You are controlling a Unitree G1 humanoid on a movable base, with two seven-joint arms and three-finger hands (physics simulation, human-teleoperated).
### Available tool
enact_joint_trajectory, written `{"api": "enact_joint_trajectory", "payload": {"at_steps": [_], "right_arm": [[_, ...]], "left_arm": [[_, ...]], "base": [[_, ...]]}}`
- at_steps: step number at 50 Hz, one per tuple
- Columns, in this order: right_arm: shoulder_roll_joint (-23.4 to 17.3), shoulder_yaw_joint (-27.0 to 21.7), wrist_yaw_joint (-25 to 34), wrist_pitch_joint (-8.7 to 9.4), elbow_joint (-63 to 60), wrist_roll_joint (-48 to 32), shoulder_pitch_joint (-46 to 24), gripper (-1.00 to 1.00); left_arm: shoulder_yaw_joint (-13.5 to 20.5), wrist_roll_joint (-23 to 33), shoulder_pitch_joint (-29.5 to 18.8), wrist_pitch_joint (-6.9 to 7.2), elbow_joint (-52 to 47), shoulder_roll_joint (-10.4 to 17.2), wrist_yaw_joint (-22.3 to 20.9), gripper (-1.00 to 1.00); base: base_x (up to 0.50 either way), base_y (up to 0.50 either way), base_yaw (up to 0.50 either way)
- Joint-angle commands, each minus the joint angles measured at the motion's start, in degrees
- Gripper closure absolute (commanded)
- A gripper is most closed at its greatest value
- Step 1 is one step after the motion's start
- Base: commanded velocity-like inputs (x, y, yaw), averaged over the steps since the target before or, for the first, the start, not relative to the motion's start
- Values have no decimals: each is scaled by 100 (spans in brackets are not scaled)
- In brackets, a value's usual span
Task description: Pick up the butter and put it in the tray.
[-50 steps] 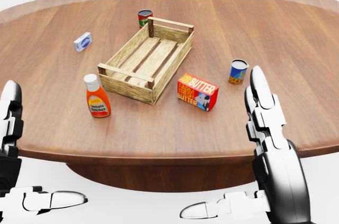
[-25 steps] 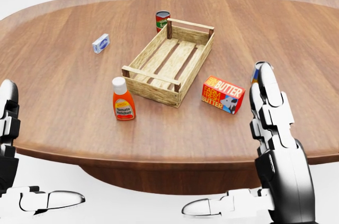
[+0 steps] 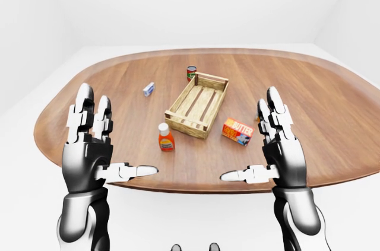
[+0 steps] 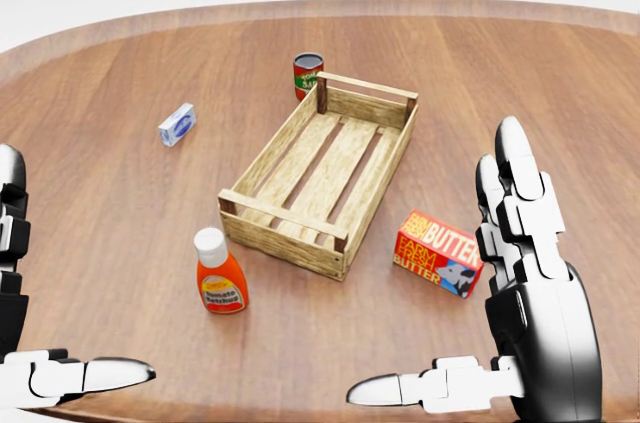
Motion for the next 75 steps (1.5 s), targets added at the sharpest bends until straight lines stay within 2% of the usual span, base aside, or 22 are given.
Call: {"api": "enact_joint_trajectory", "payload": {"at_steps": [1, 49, 58, 61, 63, 66, 67, 71, 72, 75], "right_arm": [[-4, -3, 15, 0, -23, 19, 16, -100], [-7, -38, 25, 0, 64, 22, 23, -100], [47, -391, 53, 0, 93, 135, 119, -100], [23, -577, 82, 0, -114, -46, 270, -100], [4, -863, 333, 0, -417, -45, 342, -100], [54, -891, 394, 0, -429, -92, 336, -100], [-120, -797, 563, 0, -617, -509, 208, -100], [-103, -971, 1026, 0, -946, -1053, 218, -100], [-209, -764, 1176, 0, -923, -1426, 243, -100], [-97, -796, 1372, 0, -876, -1704, 201, -100]], "left_arm": [[13, -15, 3, 0, -18, -4, -8, -100], [88, -71, -30, 0, -70, -6, 2, -100], [96, -63, -142, 0, 89, 39, 51, -100], [86, -32, -184, 0, 239, 56, 72, -100], [79, -25, -195, 0, 275, 63, 93, -100], [77, -28, -195, 0, 276, 68, 97, -100], [52, 19, -229, 0, 335, 72, 126, -100], [162, -83, -279, 0, 234, 116, 172, -100], [204, -104, -319, 0, 256, 131, 185, -100], [239, -127, -435, 0, 422, 171, 220, -100]], "base": [[50, 0, 0], [50, -1, 0], [31, -2, 0], [0, 0, 0], [0, 0, 0], [0, 0, 0], [0, 0, 0], [0, 0, 0], [0, 0, 0], [0, 0, 0]]}}
